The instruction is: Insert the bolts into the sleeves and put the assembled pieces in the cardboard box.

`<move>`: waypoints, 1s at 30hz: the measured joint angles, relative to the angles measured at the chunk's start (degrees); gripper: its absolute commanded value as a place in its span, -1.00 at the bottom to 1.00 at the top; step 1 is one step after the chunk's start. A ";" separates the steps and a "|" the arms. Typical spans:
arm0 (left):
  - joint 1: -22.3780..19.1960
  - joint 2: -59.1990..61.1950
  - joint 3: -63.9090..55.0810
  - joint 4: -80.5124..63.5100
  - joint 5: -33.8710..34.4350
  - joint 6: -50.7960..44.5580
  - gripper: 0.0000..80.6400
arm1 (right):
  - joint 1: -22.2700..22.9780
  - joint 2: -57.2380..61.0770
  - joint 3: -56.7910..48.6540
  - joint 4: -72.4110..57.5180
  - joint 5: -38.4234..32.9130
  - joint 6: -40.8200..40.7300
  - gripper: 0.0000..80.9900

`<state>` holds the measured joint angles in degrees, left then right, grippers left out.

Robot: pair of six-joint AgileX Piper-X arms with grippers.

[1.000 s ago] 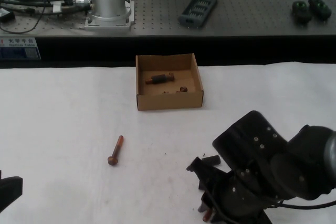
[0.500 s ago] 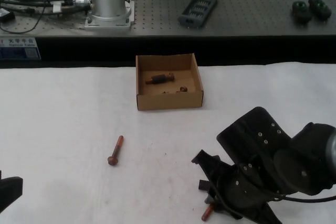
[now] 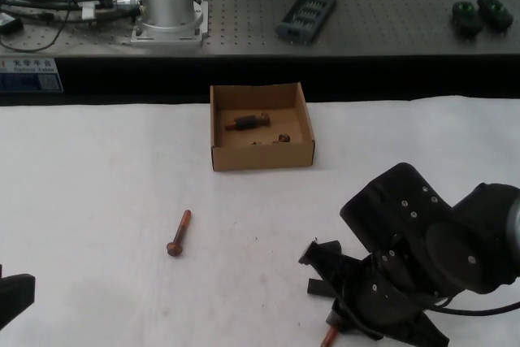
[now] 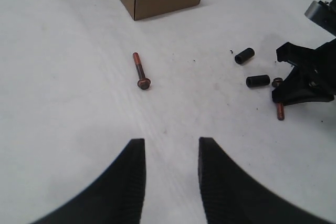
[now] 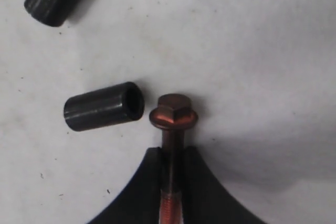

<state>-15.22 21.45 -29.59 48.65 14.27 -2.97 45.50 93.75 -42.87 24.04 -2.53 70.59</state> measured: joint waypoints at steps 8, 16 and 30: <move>0.00 0.00 0.00 0.00 0.00 0.00 -0.37 | -0.15 0.00 -0.98 7.32 -0.61 -11.54 -0.88; 0.00 0.00 0.00 0.00 0.00 0.00 -0.37 | -0.11 0.00 -1.49 11.97 -0.66 -24.44 -0.83; 0.00 0.00 0.00 0.00 0.00 0.00 -0.37 | -0.11 -0.34 -1.72 15.71 1.45 -30.05 -0.48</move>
<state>-15.22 21.45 -29.59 48.65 14.27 -2.97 45.39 93.40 -44.59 39.75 -1.08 40.55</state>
